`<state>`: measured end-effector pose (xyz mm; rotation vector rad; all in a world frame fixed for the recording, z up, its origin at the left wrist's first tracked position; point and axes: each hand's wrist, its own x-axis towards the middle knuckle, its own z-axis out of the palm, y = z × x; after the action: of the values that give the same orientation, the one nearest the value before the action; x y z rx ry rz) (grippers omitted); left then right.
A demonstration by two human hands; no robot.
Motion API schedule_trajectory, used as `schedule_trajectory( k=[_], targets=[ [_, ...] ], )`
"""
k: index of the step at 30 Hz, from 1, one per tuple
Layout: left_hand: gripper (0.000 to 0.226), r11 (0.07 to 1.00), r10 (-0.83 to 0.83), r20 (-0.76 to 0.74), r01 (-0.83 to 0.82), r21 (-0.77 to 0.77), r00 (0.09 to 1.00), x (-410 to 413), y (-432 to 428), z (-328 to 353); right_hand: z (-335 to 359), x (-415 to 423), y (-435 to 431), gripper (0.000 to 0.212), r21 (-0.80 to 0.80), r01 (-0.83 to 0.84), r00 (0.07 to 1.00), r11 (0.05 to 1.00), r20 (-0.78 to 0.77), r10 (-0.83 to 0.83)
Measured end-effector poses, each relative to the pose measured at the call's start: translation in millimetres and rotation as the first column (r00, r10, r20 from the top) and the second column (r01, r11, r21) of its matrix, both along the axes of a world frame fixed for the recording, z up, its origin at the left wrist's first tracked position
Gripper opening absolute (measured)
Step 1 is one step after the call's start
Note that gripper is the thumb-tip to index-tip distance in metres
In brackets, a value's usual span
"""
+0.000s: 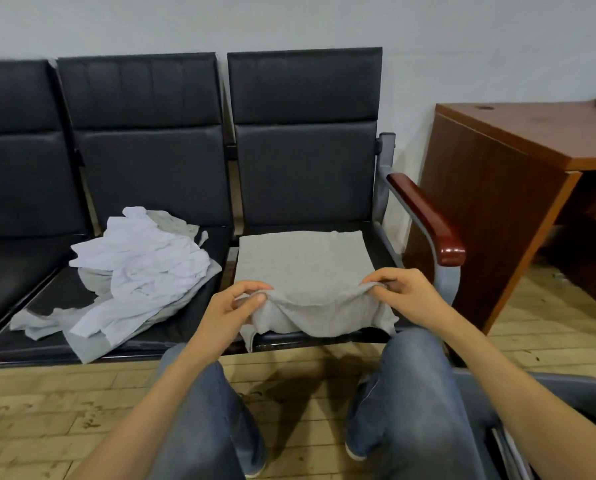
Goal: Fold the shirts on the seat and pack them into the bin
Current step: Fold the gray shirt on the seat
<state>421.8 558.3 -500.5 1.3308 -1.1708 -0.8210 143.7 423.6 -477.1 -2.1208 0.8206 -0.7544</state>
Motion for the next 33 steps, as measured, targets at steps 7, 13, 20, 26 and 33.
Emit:
schedule_trajectory(
  k=[7,13,20,26,33],
  targets=[
    [0.017,0.993,0.113,0.079,-0.112,-0.028,0.99,11.7,-22.4,18.5,16.9,7.4,-24.5,0.016,0.059,0.094,0.995,0.994,0.033,-0.096],
    [0.013,0.979,0.201,0.025,-0.2,-0.048,0.979,44.6,-112.7,41.6,49.2,56.2,-102.5,0.017,0.1,0.17,0.982,0.98,0.062,-0.176],
    [0.012,0.963,0.248,0.131,-0.259,0.075,0.96,102.2,-253.3,18.9,29.0,123.2,-242.6,0.018,0.213,0.215,0.977,0.953,-0.035,-0.212],
    [0.015,0.911,0.29,0.222,-0.34,0.232,0.931,142.1,-357.8,-57.3,-55.6,171.1,-344.3,0.013,0.313,0.329,0.943,0.891,-0.151,-0.295],
    [0.018,0.826,0.272,0.533,-0.478,0.298,0.801,152.6,-414.5,-145.5,-152.6,200.2,-379.3,0.021,0.197,0.452,0.86,0.87,-0.353,-0.367]
  ],
)
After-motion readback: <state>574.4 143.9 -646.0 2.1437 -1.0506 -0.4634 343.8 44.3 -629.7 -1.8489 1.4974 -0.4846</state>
